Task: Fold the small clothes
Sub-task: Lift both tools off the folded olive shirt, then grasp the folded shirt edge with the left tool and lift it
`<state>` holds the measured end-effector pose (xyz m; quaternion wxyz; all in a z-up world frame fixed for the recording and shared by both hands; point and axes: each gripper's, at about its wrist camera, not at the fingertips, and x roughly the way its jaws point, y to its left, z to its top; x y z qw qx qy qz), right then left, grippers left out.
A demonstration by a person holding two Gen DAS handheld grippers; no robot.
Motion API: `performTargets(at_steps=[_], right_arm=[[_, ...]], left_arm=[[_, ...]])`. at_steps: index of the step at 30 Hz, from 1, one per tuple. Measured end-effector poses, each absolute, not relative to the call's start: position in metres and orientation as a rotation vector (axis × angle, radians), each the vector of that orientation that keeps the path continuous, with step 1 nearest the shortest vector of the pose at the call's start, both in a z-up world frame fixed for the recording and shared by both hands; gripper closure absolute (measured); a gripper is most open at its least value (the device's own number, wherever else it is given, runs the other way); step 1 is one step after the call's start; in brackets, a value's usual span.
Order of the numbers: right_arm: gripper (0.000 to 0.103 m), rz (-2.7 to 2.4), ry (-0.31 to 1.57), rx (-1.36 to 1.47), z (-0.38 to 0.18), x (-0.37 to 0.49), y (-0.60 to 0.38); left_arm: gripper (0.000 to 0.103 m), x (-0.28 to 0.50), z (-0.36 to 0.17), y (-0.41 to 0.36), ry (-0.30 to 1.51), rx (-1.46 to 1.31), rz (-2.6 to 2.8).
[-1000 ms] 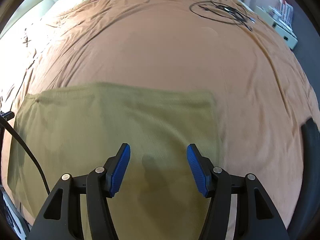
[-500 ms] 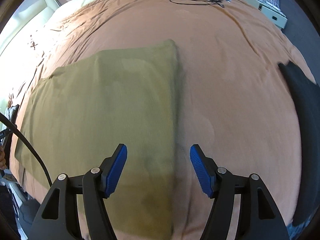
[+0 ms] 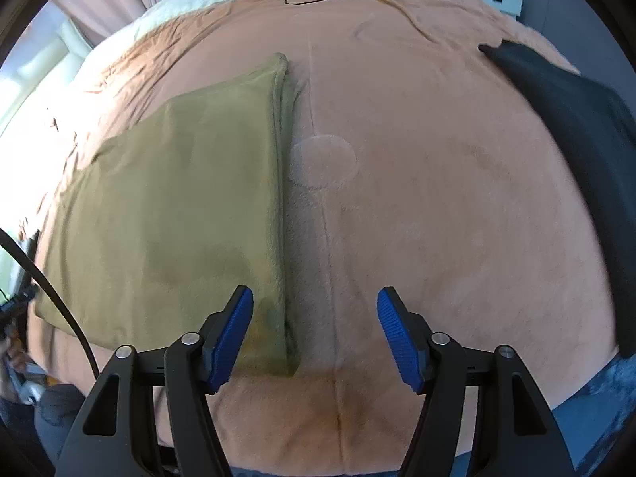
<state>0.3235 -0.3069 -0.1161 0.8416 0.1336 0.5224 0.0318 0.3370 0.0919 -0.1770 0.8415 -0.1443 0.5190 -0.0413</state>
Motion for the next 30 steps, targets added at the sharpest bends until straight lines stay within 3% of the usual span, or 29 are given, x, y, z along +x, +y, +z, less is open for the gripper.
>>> performTargets(at_steps=[4,5,6,9,23,28,30], right_arm=[[0.064,0.117,1.101,0.312,-0.114,0.316,-0.303],[0.07,0.129,1.104,0.306,-0.114,0.315,-0.299],[0.087,0.135,1.108,0.301,-0.115,0.314,-0.299],[0.101,0.132,1.111,0.275,-0.115,0.311,-0.295],[0.103,0.032,1.113,0.364,-0.147,0.279,-0.336],[0.103,0.076,1.052,0.462,-0.129,0.264,-0.351],[0.103,0.105,1.015,0.497,-0.119,0.261,-0.349]], left_arm=[[0.069,0.329,-0.178,0.085,1.106,-0.292,-0.103],[0.081,0.326,-0.179,0.084,1.107,-0.295,-0.105],[0.093,0.324,-0.18,0.083,1.113,-0.295,-0.104],[0.099,0.318,-0.183,0.082,1.123,-0.284,-0.098],[0.099,0.303,-0.203,0.089,1.129,-0.246,-0.043],[0.081,0.299,-0.196,0.106,1.118,-0.362,-0.044],[0.065,0.294,-0.193,0.113,1.105,-0.388,-0.032]])
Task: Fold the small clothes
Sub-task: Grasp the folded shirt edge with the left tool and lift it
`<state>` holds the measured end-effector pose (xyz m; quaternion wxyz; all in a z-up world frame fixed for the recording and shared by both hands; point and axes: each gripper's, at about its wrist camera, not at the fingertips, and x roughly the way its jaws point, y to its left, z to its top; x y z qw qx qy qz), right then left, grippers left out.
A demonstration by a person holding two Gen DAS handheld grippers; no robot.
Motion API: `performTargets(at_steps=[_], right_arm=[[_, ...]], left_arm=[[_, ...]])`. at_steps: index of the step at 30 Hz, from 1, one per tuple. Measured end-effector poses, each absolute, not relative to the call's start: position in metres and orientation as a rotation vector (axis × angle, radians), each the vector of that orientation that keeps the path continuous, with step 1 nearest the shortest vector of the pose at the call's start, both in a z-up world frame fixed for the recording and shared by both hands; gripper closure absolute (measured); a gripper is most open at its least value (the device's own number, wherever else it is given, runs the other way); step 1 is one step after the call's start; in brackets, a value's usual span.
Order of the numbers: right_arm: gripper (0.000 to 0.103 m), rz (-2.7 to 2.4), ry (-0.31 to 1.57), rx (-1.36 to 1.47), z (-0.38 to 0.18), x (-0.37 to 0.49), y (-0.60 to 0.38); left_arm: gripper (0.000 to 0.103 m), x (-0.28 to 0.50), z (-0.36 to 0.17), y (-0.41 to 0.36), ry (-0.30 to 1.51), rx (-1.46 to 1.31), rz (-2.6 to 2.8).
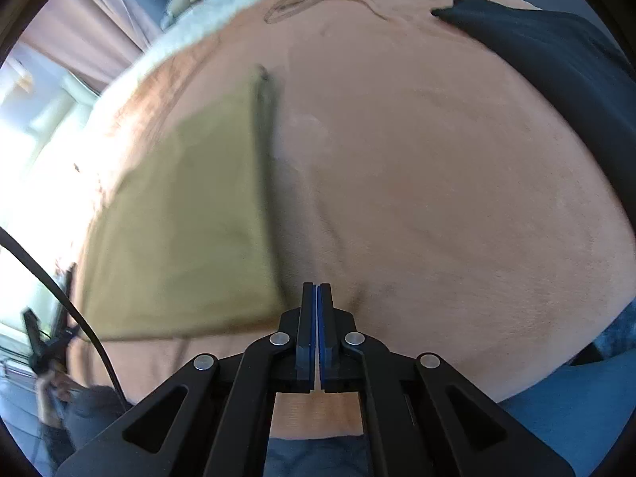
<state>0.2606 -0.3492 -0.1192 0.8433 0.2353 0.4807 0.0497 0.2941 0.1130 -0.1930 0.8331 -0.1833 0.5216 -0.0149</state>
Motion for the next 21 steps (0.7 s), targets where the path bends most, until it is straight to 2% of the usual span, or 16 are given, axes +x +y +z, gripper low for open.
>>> performTargets(at_steps=[2,3,4,5,6,12,16,21], right_arm=[[0.099,0.132,0.988,0.5,-0.113,0.261,-0.343],[0.079,0.143,0.988,0.498,-0.113,0.262,-0.34],[0.046,0.156,0.994,0.497,-0.114,0.265,-0.336],[0.034,0.16,0.995,0.497,-0.118,0.266,-0.333],[0.032,0.16,0.989,0.501,-0.12,0.266,-0.331],[0.032,0.193,1.011,0.696,-0.148,0.262,-0.355],[0.042,0.298,0.986,0.849,-0.166,0.256,-0.365],[0.043,0.299,0.968,0.911,-0.185,0.264,-0.363]], left_arm=[[0.054,0.287,-0.192,0.115,1.094,-0.414,-0.029],[0.052,0.284,-0.193,0.116,1.095,-0.436,-0.037],[0.052,0.28,-0.196,0.118,1.101,-0.472,-0.05],[0.052,0.278,-0.197,0.119,1.106,-0.5,-0.057],[0.052,0.276,-0.2,0.12,1.11,-0.538,-0.064],[0.049,0.259,-0.205,0.131,1.093,-0.692,-0.09],[0.048,0.259,-0.208,0.134,1.08,-0.782,-0.111],[0.048,0.267,-0.214,0.127,1.064,-0.852,-0.134]])
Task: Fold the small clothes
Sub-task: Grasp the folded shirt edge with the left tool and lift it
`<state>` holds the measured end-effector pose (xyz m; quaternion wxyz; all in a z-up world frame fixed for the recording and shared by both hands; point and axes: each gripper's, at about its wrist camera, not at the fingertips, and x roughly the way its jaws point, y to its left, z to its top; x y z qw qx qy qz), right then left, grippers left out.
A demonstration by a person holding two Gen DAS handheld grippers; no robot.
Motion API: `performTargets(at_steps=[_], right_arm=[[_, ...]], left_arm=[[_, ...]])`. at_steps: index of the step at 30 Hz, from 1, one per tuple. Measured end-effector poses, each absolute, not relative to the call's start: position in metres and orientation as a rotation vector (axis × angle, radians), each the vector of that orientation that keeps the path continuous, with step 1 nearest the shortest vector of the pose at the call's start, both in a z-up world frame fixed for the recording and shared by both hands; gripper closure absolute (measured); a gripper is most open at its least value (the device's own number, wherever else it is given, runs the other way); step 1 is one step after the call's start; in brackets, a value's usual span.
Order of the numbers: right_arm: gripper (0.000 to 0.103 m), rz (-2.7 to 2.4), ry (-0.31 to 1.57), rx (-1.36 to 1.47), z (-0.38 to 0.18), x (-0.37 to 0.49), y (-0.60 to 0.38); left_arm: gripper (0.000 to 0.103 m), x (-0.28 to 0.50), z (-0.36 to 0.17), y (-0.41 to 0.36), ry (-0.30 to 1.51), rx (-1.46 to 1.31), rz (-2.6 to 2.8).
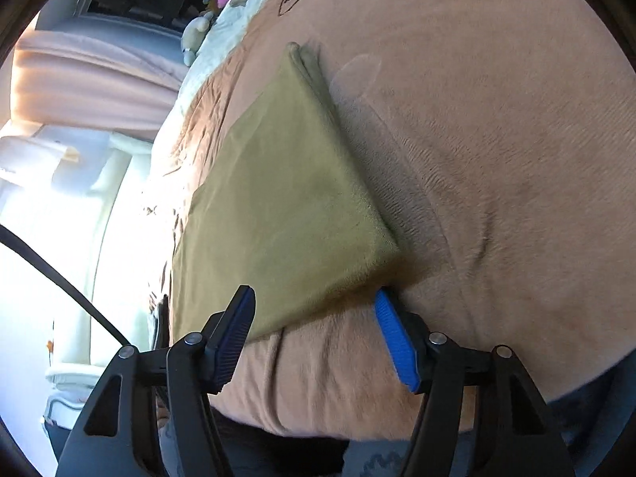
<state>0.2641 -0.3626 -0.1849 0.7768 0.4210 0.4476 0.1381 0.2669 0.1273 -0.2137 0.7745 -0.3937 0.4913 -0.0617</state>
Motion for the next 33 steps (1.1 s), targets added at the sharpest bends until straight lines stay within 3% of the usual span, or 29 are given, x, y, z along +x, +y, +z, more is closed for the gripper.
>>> performTargets(at_steps=[6,8,10,13,15,19,23,28,33], right_arm=[[0.046,0.274,0.958,0.877,-0.181,0.255,-0.357],[0.055,0.283,0.963,0.858,-0.175,0.246,-0.348],[0.059,0.28,0.981,0.837,-0.172,0.242,-0.339],[0.059,0.303,0.978,0.777,-0.158,0.24,-0.326],[0.059,0.322,0.958,0.72,-0.144,0.238,-0.317],[0.059,0.328,0.923,0.591,-0.122,0.247,-0.293],[0.059,0.353,0.939,0.506,-0.12,0.261,-0.251],[0.076,0.394,0.977,0.437,-0.128,0.28,-0.206],[0.083,0.414,1.028,0.399,-0.14,0.309,-0.176]], left_arm=[[0.048,0.272,-0.218,0.12,1.014,-0.908,-0.15],[0.048,0.275,-0.22,0.117,0.992,-0.931,-0.155],[0.048,0.28,-0.219,0.111,0.979,-0.924,-0.149],[0.065,0.284,-0.219,0.105,0.974,-0.919,-0.146],[0.082,0.285,-0.221,0.104,0.979,-0.911,-0.121],[0.095,0.279,-0.219,0.108,0.943,-0.916,-0.122],[0.098,0.28,-0.208,0.108,0.913,-0.911,-0.163],[0.099,0.286,-0.183,0.103,0.879,-0.888,-0.233],[0.099,0.298,-0.15,0.094,0.85,-0.863,-0.308]])
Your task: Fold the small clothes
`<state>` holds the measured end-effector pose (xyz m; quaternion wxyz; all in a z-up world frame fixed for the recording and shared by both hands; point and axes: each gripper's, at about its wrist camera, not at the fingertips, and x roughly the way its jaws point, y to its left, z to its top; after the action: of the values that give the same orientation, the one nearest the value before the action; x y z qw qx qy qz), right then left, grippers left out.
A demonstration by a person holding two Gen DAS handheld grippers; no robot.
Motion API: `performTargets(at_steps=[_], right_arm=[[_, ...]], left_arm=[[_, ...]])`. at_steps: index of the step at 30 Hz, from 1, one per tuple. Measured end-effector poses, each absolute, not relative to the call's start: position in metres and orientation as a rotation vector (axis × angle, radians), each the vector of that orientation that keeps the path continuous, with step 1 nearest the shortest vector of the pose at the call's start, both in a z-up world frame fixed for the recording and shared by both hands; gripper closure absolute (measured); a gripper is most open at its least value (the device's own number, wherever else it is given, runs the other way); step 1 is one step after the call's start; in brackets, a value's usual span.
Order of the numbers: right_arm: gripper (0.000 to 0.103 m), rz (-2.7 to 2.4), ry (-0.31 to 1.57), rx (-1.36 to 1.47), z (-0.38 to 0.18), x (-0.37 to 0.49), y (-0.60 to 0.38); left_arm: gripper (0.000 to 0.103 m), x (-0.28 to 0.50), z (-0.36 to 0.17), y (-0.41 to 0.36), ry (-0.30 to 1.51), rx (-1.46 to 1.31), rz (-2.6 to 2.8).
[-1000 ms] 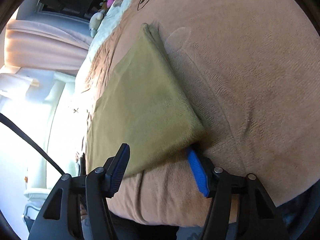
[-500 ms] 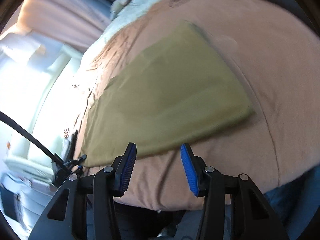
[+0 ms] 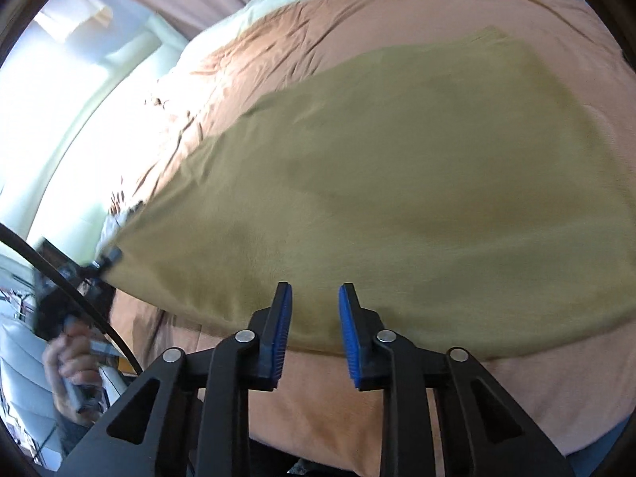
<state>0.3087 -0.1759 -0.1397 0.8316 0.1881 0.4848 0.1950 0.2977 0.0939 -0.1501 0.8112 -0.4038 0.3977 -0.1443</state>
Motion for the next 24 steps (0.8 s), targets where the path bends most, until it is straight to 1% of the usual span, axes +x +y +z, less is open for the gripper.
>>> performTargets(at_steps=[2,8,13,18,24], right_arm=[[0.083,0.416,1.047,0.391,-0.144,0.319,-0.166],[0.086,0.429,1.079,0.392,-0.155,0.316,-0.158],[0.087,0.505,1.101,0.408,-0.158,0.316,-0.158],[0.087,0.536,1.065,0.436,-0.146,0.309,-0.187],[0.087,0.491,0.995,0.498,-0.134,0.29,-0.246]], left_arm=[[0.099,0.303,-0.136,0.088,0.84,-0.849,-0.337],[0.1,0.319,-0.098,0.063,0.82,-0.79,-0.415],[0.1,0.335,-0.069,0.026,0.821,-0.71,-0.465],[0.1,0.347,-0.045,-0.015,0.815,-0.649,-0.518],[0.1,0.356,-0.026,-0.069,0.832,-0.568,-0.568]])
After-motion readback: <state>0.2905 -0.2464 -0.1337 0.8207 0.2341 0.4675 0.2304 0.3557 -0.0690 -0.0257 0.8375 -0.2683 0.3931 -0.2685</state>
